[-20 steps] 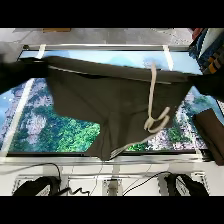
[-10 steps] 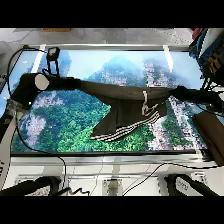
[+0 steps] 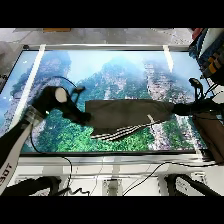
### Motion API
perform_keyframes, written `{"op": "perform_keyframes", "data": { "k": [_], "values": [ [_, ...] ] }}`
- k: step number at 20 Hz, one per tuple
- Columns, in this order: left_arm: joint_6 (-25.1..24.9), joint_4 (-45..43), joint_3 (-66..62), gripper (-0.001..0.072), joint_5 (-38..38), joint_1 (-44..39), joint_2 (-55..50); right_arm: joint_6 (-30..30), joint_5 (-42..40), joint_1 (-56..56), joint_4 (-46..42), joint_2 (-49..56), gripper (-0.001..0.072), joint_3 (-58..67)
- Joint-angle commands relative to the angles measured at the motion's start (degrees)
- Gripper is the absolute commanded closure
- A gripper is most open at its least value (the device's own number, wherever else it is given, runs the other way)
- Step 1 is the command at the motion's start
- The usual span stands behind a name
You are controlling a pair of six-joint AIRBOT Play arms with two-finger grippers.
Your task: Fold the clothes and pants, and hang the long-sleeved shirts on hangers.
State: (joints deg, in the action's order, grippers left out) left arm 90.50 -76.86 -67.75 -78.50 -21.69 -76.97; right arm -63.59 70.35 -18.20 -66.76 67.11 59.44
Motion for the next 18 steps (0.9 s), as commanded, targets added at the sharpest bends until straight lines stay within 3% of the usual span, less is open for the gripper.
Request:
{"op": "perform_keyframes", "data": {
  "k": [1,3,4,5,6,7,8,13,14,15,16,18],
  "values": [
    [0.8,0.7,6.3,0.0697,-1.2,-6.6,-0.1,0.0,4.9,0.0,-5.9,0.0,0.0686,-0.4],
    [0.8,0.6,8.6,0.0697,3.1,-9.6,-0.1,0.0,4.5,0.0,-7.5,0.1,0.0687,-0.9],
    [0.8,0.6,9.0,0.0654,5.3,-10.6,-0.1,0.0,3.5,0.0,-8.0,0.1,0.0686,-0.9],
    [1.1,0.7,8.9,0.0468,6.9,-11.0,-0.1,0.0,3.0,0.0,-8.1,0.1,0.0654,-0.9],
    [2.0,0.6,8.9,0.0252,7.5,-11.1,-0.1,0.1,2.3,0.0,-8.1,0.1,0.0489,-0.9],
    [2.3,0.6,8.9,0.0133,7.5,-11.0,-0.1,0.1,1.6,0.0,-8.2,0.1,0.0261,-0.9],
    [2.3,0.4,8.9,0.0123,7.3,-10.8,-0.1,0.1,-0.7,0.0,-8.2,0.0,0.0184,-0.9],
    [2.3,-3.0,8.9,0.0128,11.1,-10.6,2.8,-2.3,-16.6,0.0,-9.0,0.1,0.0210,-0.9],
    [2.3,-4.4,8.9,0.0148,13.0,-10.6,4.4,-4.3,-19.7,-0.5,-9.5,0.3,0.0315,-0.7],
    [2.3,-6.0,8.9,0.0251,14.4,-10.3,6.1,-5.3,-21.4,-1.5,-9.3,1.2,0.0458,-0.1],
    [2.3,-7.1,8.9,0.0315,15.2,-10.2,7.6,-5.4,-21.3,-2.7,-8.8,2.8,0.0510,0.9],
    [2.3,-7.8,8.9,0.0315,15.5,-10.0,9.7,-5.4,-18.0,-5.6,-7.3,7.9,0.0522,4.1]
  ]
}}
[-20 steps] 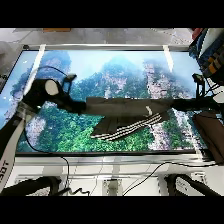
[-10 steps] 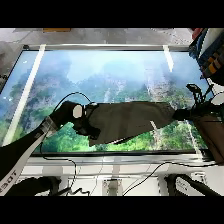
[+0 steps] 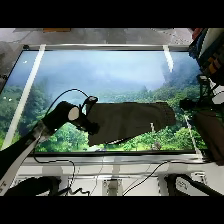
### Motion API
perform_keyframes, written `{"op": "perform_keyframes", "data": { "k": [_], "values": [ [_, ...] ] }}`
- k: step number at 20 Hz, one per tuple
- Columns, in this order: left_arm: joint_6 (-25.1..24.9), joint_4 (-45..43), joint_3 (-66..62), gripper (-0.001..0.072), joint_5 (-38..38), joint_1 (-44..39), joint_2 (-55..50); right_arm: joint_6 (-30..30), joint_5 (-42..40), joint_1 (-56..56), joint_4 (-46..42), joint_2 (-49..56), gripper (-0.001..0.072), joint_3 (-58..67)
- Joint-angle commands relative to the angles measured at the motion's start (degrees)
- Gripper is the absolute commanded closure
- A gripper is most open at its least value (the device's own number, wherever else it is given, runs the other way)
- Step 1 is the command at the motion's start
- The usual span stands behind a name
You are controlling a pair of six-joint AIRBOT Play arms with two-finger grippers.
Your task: Fold the clothes and pants, and hang the long-sleeved shirts on hangers.
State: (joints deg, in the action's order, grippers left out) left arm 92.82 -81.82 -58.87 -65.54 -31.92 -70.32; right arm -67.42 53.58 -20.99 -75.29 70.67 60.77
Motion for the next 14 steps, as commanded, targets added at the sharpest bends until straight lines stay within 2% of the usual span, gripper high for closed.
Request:
{"op": "perform_keyframes", "data": {
  "k": [1,2,4,5,6,7,8,11,14],
  "values": [
    [0.0,-2.9,0.0,0.0315,2.6,0.3,3.7,-0.9,2.4,-4.4,2.4,7.7,0.0622,4.7],
    [0.0,-3.1,0.0,0.0315,2.6,0.2,4.0,1.6,7.2,-5.7,4.4,11.1,0.0687,6.4],
    [0.0,-3.1,0.0,0.0315,2.6,0.2,3.9,11.1,22.3,-8.0,14.2,18.8,0.0685,10.0],
    [0.0,-3.1,0.0,0.0315,3.0,0.2,3.9,13.7,28.7,-8.7,19.3,21.9,0.0621,11.3],
    [0.0,-3.1,0.0,0.0315,3.5,0.2,3.9,14.9,31.3,-8.8,23.1,24.2,0.0395,12.2],
    [0.0,-3.1,0.0,0.0315,4.1,0.2,3.9,15.0,30.3,-8.8,24.6,25.6,0.0174,12.9],
    [0.0,-3.1,0.0,0.0315,4.5,0.2,3.9,15.1,26.8,-8.5,24.0,26.0,0.0103,13.4],
    [0.0,-3.1,0.0,0.0315,4.5,0.2,3.9,13.7,17.1,-8.5,23.5,26.0,0.0093,14.6],
    [0.0,-3.1,0.0,0.0315,5.0,0.2,3.9,9.5,14.0,-8.5,19.3,26.9,0.0094,14.8]
  ]
}}
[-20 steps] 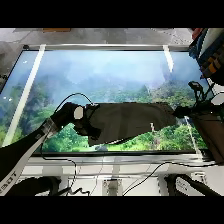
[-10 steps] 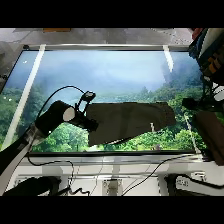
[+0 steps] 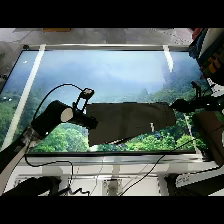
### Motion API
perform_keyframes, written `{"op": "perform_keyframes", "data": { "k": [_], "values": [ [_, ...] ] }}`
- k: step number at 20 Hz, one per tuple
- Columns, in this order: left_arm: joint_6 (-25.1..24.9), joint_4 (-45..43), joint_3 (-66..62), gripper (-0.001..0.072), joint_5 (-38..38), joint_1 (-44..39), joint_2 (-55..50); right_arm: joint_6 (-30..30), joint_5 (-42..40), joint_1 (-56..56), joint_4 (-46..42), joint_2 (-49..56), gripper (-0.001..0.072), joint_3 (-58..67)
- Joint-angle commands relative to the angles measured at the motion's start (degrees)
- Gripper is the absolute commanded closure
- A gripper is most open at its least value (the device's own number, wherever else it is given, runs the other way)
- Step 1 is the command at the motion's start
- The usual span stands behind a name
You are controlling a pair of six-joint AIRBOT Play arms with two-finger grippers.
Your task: Fold the clothes and pants, and hang the long-sleeved shirts on hangers.
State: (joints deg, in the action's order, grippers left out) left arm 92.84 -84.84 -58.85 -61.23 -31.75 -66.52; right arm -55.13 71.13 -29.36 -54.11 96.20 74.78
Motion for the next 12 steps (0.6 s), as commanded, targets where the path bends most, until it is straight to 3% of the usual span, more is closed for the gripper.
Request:
{"op": "perform_keyframes", "data": {
  "k": [1,6,12],
  "values": [
    [0.0,-0.1,0.0,0.0315,1.0,0.1,0.1,-3.0,-2.7,0.1,-2.7,2.3,0.0094,1.0],
    [0.0,0.0,0.0,0.0315,2.3,0.1,0.1,-3.0,3.2,2.4,-2.1,7.9,0.0097,2.9],
    [0.0,-0.1,0.0,0.0315,2.3,0.1,0.1,-1.7,17.0,6.8,10.8,14.8,0.0121,4.0]
  ]
}}
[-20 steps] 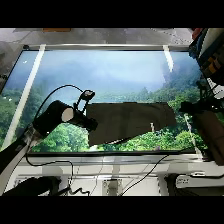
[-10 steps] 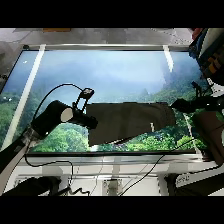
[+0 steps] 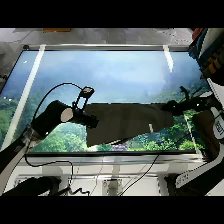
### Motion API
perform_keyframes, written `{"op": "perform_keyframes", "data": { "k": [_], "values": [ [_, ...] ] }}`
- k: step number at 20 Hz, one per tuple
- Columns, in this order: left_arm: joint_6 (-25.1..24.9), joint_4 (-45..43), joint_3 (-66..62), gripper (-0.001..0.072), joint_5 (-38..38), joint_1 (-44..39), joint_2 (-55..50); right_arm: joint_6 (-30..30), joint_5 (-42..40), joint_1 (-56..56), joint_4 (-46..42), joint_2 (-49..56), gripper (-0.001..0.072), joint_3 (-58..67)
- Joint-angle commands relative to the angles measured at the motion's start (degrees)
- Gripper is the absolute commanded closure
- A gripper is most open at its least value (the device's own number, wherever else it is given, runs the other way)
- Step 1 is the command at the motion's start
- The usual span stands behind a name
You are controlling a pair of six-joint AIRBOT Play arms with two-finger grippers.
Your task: Fold the clothes and pants, and hang the long-sleeved shirts on hangers.
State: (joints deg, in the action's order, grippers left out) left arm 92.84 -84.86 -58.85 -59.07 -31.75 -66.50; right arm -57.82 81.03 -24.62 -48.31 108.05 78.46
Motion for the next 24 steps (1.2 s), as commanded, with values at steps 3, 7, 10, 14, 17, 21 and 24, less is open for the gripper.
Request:
{"op": "perform_keyframes", "data": {
  "k": [3,7,10,14,17,21,24],
  "values": [
    [0.0,-0.3,0.0,0.0315,0.2,0.1,0.0,4.2,13.9,5.2,10.4,3.2,0.0126,0.3],
    [0.0,-0.7,0.0,0.0315,0.2,0.1,0.0,9.6,17.7,9.3,15.0,3.2,0.0083,0.3],
    [0.0,-0.7,0.0,0.0315,0.2,0.1,0.0,12.9,16.9,11.9,15.0,3.1,0.0012,0.3],
    [0.0,-0.7,0.0,0.0315,0.2,0.1,0.0,15.3,16.5,15.6,11.1,3.1,0.0014,0.3],
    [0.0,-0.7,0.0,0.0315,0.2,0.1,0.0,15.5,12.7,19.4,3.6,3.1,0.0030,0.3],
    [0.0,-4.2,0.0,0.0315,0.2,0.1,0.0,15.5,10.5,25.5,1.0,3.1,0.0032,0.3],
    [0.0,-7.4,0.0,0.0346,0.4,0.1,0.0,15.5,9.9,30.8,1.0,3.1,0.0123,0.3]
  ]
}}
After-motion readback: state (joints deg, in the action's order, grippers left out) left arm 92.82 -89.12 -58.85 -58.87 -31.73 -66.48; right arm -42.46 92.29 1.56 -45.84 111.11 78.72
